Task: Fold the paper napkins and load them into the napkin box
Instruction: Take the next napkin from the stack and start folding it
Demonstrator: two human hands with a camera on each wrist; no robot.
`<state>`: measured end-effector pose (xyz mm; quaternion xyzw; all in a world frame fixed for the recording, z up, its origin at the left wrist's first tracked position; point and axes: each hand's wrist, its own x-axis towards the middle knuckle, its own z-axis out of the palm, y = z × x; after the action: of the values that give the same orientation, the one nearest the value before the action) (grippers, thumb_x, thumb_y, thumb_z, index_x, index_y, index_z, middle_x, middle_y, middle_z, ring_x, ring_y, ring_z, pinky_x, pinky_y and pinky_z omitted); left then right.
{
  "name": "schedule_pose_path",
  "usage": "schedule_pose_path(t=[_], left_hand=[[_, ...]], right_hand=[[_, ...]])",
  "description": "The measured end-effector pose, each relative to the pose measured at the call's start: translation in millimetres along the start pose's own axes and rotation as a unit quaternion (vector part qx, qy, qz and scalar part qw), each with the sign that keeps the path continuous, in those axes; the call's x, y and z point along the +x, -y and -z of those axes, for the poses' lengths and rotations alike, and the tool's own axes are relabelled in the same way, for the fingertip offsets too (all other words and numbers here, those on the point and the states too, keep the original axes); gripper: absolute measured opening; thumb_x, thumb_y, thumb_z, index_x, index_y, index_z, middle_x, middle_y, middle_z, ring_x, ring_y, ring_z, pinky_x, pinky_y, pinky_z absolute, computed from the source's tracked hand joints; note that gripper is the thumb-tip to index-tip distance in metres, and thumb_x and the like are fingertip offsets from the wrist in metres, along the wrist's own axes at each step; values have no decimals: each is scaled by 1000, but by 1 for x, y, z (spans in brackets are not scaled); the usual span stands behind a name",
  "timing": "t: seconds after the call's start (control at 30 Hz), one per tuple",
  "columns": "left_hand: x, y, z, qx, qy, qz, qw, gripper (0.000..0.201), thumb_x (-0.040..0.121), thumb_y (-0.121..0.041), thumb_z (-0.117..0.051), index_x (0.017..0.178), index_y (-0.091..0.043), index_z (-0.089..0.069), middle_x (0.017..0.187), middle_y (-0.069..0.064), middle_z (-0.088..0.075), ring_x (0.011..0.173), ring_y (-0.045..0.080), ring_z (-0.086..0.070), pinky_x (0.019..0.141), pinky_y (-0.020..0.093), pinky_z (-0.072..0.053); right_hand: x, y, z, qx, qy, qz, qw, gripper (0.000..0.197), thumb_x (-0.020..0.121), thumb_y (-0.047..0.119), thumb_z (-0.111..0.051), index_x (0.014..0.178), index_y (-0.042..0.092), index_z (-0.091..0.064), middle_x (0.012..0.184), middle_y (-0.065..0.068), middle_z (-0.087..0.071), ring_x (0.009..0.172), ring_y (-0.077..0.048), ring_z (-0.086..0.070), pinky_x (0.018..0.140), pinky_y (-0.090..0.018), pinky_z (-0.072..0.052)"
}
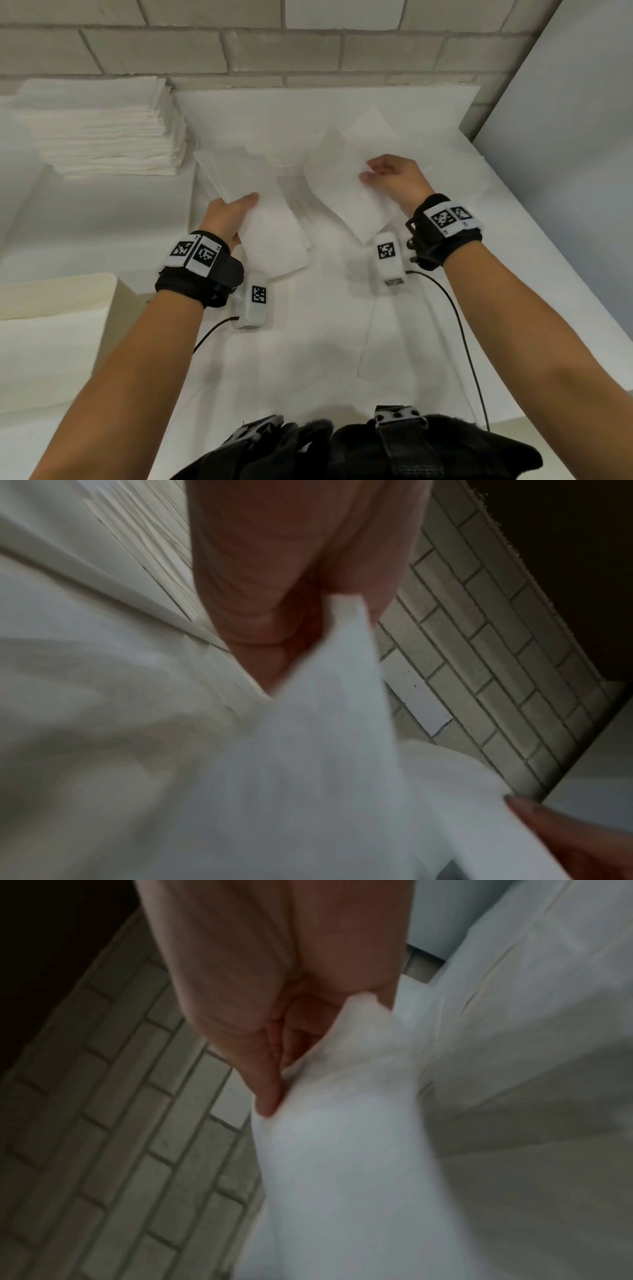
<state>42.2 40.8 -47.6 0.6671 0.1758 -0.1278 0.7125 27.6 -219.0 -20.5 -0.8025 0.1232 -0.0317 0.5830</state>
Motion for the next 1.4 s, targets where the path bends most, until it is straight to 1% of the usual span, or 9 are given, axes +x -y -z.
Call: schedule_pose_path(t=[0.2, 0.37, 0.47, 0.6, 0.73, 0.93, 1.17, 1.27, 1.4], left_hand=[[-14, -6, -21, -29, 52, -2, 998, 38, 90, -32, -60, 120, -10, -55, 101, 1, -67, 91, 16, -65, 73, 31, -53], [-27, -15, -24, -107, 123, -40, 986, 46, 83, -46, -63, 117, -14, -60, 112, 3, -69, 104, 18, -66, 90, 37, -51], [-32, -15, -24, -69, 147, -70, 984, 51, 76, -26, -73, 122, -10, -58, 116, 6, -68, 106, 22, -65, 89, 38, -53], [-28, -14, -24, -50, -29, -117, 991, 40, 76, -10, -75, 113, -8, -61, 107, 5, -68, 98, 25, -66, 86, 37, -53], [-26, -35, -14, 59, -142, -225, 962, 39, 87, -16, -62, 123, -2, -56, 115, 11, -62, 105, 25, -60, 89, 29, -48], [-49, -58, -38, 345, 48, -276, 896, 41, 90, -14, -56, 130, -11, -46, 117, 4, -58, 105, 20, -55, 86, 27, -44], [-68, -39, -45, 217, 169, -184, 944, 25, 94, -45, -43, 89, -28, -61, 88, -9, -66, 84, 8, -65, 74, 18, -50], [-67, -33, -48, 238, 208, -176, 932, 11, 84, -26, -66, 91, -31, -58, 87, -13, -65, 74, -5, -63, 63, 9, -50], [-65, -24, -48, 185, 191, -143, 953, 29, 81, -19, -71, 109, -16, -62, 104, 0, -69, 95, 13, -67, 83, 27, -53]], right_hand=[[-17, 39, -2, 245, 107, 39, 963, 12, 92, 10, -56, 81, 10, -61, 76, 2, -67, 71, -10, -65, 67, -23, -53], [-21, 36, -12, 69, 229, 12, 971, 16, 89, 10, -61, 74, 13, -57, 62, 7, -65, 56, -6, -61, 57, -16, -50], [-25, 36, -16, 32, 275, 12, 961, 15, 88, 7, -61, 74, 12, -58, 64, 6, -66, 57, -5, -61, 59, -15, -51], [-30, 50, -17, -74, 314, 53, 945, 7, 88, 13, -63, 82, 11, -61, 72, 1, -62, 61, -7, -58, 63, -18, -48], [-36, 75, -11, -399, 369, 119, 831, 8, 87, 19, -64, 90, 12, -67, 67, 8, -54, 56, 0, -48, 58, -14, -38], [-39, 111, -26, -539, 300, 199, 761, 9, 85, 16, -61, 93, 16, -66, 70, 9, -52, 72, -13, -52, 62, -22, -40], [-29, 115, -29, -548, 161, 281, 771, 4, 82, 22, -64, 85, 21, -62, 96, 2, -62, 94, -21, -58, 68, -28, -36], [-31, 115, -30, -510, 163, 314, 784, 9, 82, 24, -63, 90, 20, -63, 96, 5, -64, 93, -17, -56, 70, -27, -36], [-25, 110, -21, -449, 113, 342, 817, 48, 76, 41, -70, 121, 28, -55, 119, 3, -57, 114, -20, -47, 91, -36, -38]])
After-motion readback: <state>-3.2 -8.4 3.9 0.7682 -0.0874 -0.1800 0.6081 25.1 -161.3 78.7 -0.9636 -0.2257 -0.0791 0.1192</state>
